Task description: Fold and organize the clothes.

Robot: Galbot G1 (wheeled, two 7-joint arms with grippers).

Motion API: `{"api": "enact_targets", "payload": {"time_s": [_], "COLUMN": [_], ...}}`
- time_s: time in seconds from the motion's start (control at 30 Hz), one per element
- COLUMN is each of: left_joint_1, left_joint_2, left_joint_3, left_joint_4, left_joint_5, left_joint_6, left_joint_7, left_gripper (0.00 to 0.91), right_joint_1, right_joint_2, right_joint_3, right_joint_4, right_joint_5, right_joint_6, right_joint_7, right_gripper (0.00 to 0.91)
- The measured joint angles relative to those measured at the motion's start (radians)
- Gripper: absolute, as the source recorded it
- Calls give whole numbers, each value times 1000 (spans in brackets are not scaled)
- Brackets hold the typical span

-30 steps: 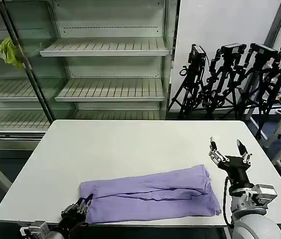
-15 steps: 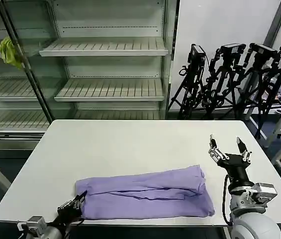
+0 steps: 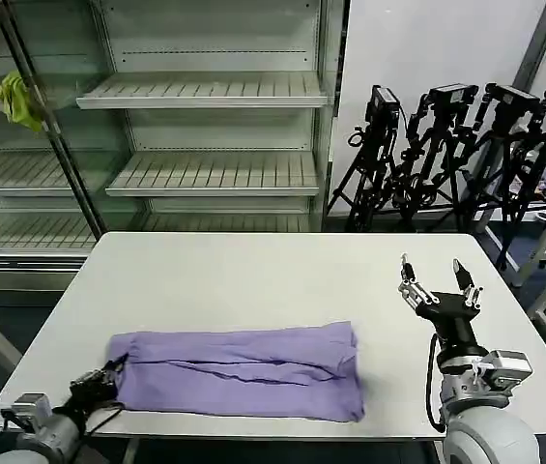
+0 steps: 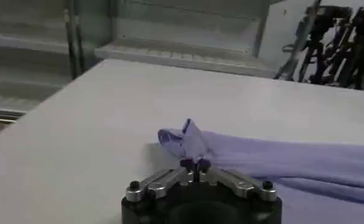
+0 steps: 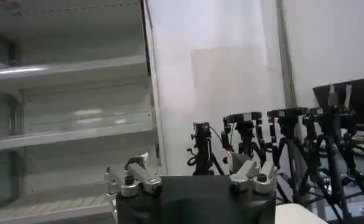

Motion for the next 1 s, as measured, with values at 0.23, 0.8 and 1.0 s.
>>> {"api": "enact_targets", "payload": {"time_s": [0.23, 0.8, 1.0], "left_joint_1": [-11, -6, -26], "left_joint_2": [33, 43, 45], "left_joint_3": [-77, -103, -31], "left_joint_4": [34, -83, -155], "left_joint_5": [18, -18, -52], "left_joint_6": [4, 28, 39], "left_joint_7": [4, -19, -36], "left_gripper": [0, 10, 10], "right_joint_1": [4, -24, -47], "right_joint_2": [2, 16, 25], "right_joint_3": [-11, -3, 7], "right_joint_4": [-4, 14, 24], "right_joint_5": [-5, -35, -55], "right_joint_6": [6, 0, -3], "right_joint_7": [0, 0, -5], "right_gripper": [907, 907, 907]}}
